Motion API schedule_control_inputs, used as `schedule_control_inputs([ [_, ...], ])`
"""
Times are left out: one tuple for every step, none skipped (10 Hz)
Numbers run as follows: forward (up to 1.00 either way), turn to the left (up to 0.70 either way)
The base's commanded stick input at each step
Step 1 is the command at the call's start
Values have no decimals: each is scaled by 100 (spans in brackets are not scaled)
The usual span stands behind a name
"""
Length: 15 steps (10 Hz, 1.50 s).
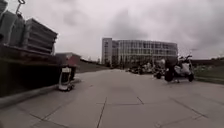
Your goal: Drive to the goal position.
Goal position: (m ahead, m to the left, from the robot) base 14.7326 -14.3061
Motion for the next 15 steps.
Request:
schedule_control_inputs([
  [50,-45],
  [50,-50],
  [50,-50],
  [50,-33],
  [50,0],
  [50,0],
  [50,0],
  [50,0],
  [50,0],
  [50,0],
  [50,0],
  [50,0],
  [50,0],
  [50,0],
  [50,0],
])
